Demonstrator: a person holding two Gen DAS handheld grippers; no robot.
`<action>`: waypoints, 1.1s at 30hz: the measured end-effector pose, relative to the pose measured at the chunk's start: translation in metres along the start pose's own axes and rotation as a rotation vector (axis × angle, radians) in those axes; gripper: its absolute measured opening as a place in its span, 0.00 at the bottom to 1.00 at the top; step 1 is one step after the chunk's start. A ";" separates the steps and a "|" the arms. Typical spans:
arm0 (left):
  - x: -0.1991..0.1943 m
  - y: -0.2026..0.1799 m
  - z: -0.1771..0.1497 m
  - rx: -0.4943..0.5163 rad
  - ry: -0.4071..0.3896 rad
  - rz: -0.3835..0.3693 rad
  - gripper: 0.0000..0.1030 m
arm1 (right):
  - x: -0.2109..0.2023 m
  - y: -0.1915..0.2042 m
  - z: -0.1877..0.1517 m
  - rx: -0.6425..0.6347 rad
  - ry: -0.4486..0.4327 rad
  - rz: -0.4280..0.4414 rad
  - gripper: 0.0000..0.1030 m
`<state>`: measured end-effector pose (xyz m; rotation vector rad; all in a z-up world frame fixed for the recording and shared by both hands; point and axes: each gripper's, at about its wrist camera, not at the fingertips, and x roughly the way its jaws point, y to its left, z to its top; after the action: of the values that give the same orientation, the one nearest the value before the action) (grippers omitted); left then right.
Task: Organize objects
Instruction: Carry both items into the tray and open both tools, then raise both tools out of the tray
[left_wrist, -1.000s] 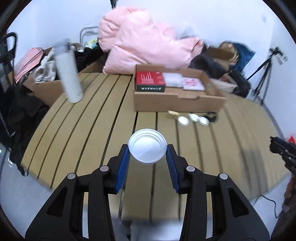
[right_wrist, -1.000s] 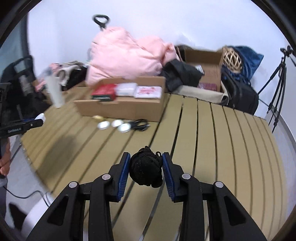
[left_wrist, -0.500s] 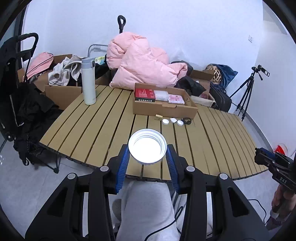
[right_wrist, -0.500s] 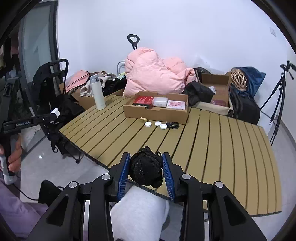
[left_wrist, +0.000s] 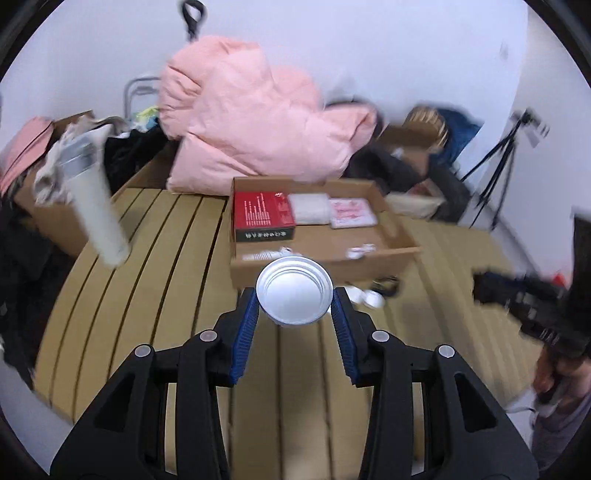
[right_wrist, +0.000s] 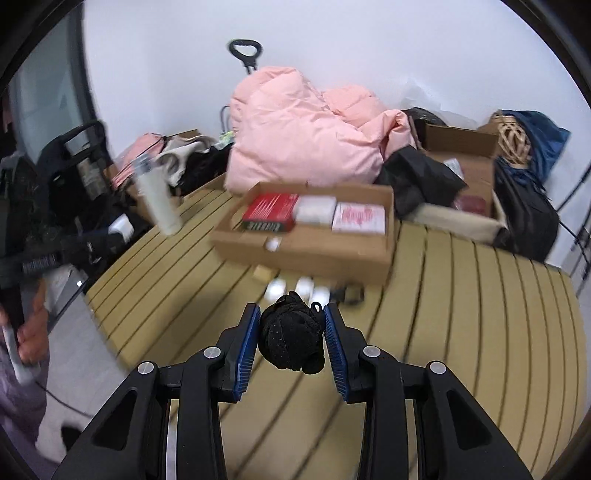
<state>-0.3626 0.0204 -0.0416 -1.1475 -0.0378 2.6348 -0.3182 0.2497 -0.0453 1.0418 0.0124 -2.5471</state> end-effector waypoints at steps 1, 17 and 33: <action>0.028 0.001 0.016 -0.002 0.045 -0.007 0.35 | 0.024 -0.005 0.020 0.009 0.015 0.011 0.37; 0.209 0.029 0.070 -0.137 0.299 0.006 0.80 | 0.280 -0.051 0.117 0.315 0.298 0.146 0.93; 0.035 0.026 0.087 -0.053 0.163 0.174 0.92 | 0.099 -0.055 0.129 0.185 0.213 -0.045 0.93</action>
<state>-0.4548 0.0115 -0.0103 -1.4409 0.0260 2.6921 -0.4885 0.2471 -0.0265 1.3950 -0.1463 -2.5010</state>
